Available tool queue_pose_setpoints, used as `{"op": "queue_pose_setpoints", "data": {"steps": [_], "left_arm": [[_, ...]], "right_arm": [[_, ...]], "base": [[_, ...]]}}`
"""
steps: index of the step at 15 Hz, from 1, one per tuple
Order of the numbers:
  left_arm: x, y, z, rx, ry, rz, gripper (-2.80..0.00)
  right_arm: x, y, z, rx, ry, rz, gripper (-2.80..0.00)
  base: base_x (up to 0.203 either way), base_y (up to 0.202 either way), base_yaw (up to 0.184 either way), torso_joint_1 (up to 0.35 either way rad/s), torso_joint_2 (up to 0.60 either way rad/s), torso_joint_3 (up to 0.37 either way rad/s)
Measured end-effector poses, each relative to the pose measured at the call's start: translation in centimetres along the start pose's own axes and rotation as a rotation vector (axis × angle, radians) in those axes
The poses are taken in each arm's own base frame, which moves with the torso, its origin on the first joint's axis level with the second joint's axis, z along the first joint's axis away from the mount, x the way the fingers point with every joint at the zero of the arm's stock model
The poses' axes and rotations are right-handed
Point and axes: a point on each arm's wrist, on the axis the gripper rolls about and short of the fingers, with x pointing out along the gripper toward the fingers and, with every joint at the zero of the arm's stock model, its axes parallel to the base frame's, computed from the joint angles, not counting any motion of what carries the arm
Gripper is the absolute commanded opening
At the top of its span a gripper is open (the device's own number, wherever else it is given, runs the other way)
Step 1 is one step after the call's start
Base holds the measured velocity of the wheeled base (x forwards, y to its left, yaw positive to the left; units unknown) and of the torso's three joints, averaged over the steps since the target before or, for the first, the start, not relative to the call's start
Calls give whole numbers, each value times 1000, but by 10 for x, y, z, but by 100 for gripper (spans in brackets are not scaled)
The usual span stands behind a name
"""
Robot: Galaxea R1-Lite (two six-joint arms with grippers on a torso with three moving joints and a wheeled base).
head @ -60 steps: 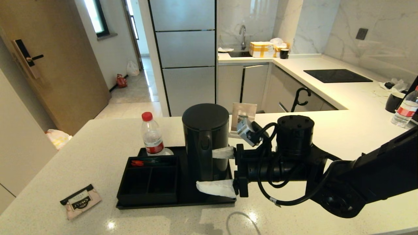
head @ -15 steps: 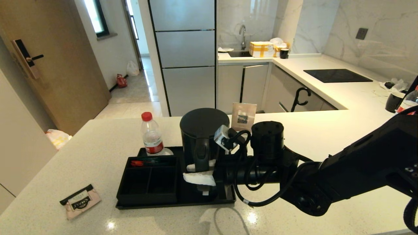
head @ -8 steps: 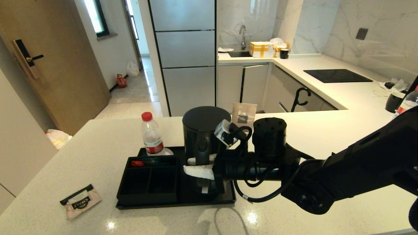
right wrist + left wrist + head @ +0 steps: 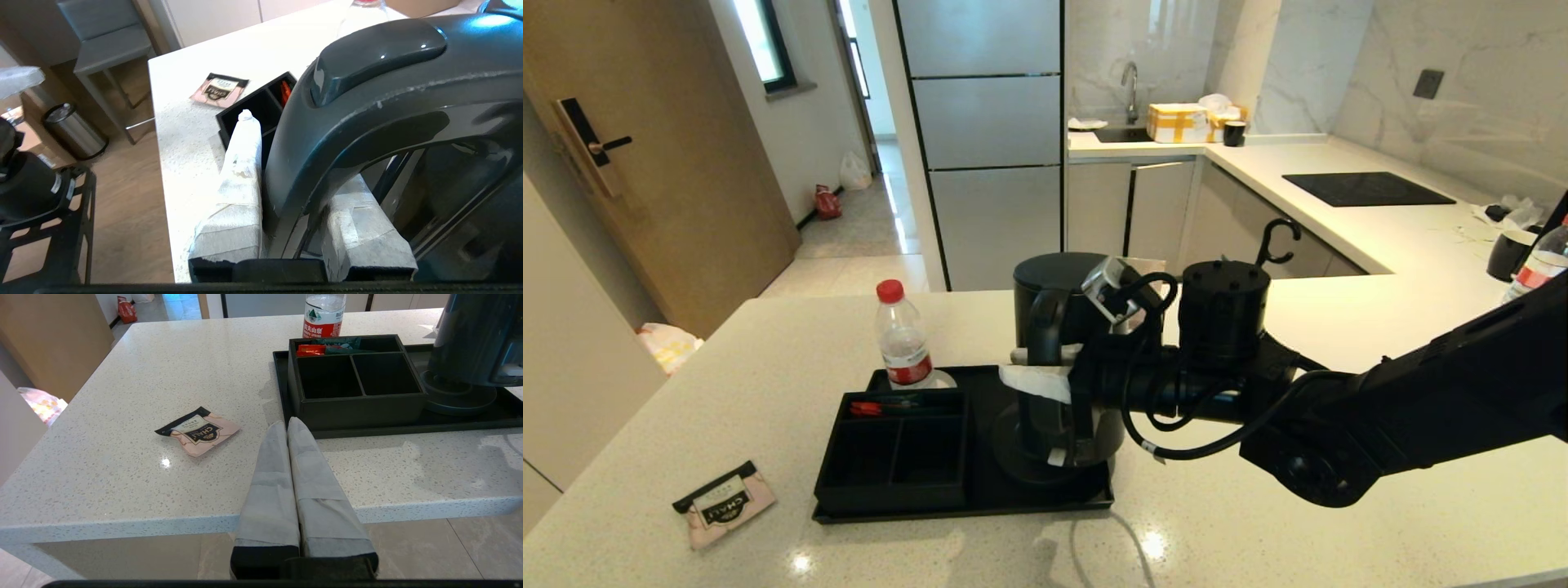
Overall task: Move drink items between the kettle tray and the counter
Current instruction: Place it on the right
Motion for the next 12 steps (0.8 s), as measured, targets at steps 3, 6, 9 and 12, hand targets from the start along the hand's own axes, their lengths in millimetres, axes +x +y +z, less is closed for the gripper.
{"op": "queue_pose_setpoints", "data": {"steps": [3, 6, 9, 12], "left_arm": [[0, 0, 0, 0, 0, -1, -280], [0, 0, 0, 0, 0, 0, -280], [0, 0, 0, 0, 0, 0, -280], [0, 0, 0, 0, 0, 0, -280]], "right_arm": [[-3, -5, 7, -11, -19, -40, -280], [-15, -30, 25, -39, -72, -214, -280], [-22, -42, 34, -48, -97, -293, -280], [-27, -51, 38, -53, -110, -370, -280]], "base": [[0, 0, 0, 0, 0, 0], [0, 0, 0, 0, 0, 0], [0, 0, 0, 0, 0, 0], [0, 0, 0, 0, 0, 0]]}}
